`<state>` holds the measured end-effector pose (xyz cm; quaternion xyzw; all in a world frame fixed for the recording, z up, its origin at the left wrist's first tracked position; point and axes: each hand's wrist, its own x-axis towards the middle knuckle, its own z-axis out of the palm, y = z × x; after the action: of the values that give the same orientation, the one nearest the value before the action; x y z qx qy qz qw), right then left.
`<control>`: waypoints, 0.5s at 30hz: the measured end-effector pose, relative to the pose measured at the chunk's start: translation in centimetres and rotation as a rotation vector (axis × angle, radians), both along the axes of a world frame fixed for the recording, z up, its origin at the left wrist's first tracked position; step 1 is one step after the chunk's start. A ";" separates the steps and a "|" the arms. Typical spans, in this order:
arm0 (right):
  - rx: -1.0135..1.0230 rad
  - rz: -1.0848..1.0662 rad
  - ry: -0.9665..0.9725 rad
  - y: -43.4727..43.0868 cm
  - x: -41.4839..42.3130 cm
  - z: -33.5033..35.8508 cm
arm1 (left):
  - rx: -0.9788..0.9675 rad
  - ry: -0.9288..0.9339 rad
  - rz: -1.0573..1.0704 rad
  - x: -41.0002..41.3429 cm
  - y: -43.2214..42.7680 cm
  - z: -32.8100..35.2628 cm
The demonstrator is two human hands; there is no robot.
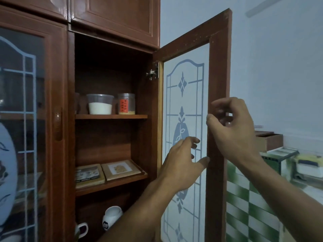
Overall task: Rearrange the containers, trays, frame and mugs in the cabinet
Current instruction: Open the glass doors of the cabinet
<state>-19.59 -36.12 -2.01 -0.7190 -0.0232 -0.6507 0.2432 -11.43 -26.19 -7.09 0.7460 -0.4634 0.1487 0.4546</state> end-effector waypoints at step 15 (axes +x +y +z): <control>0.053 0.461 0.134 9.5 8.8 -1.9 | -0.158 -0.106 0.450 6.0 15.7 3.7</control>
<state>-10.78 -26.59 -3.93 -0.7297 -0.1535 -0.5289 0.4053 -5.47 -10.48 -3.41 0.7837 -0.2955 0.3211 0.4421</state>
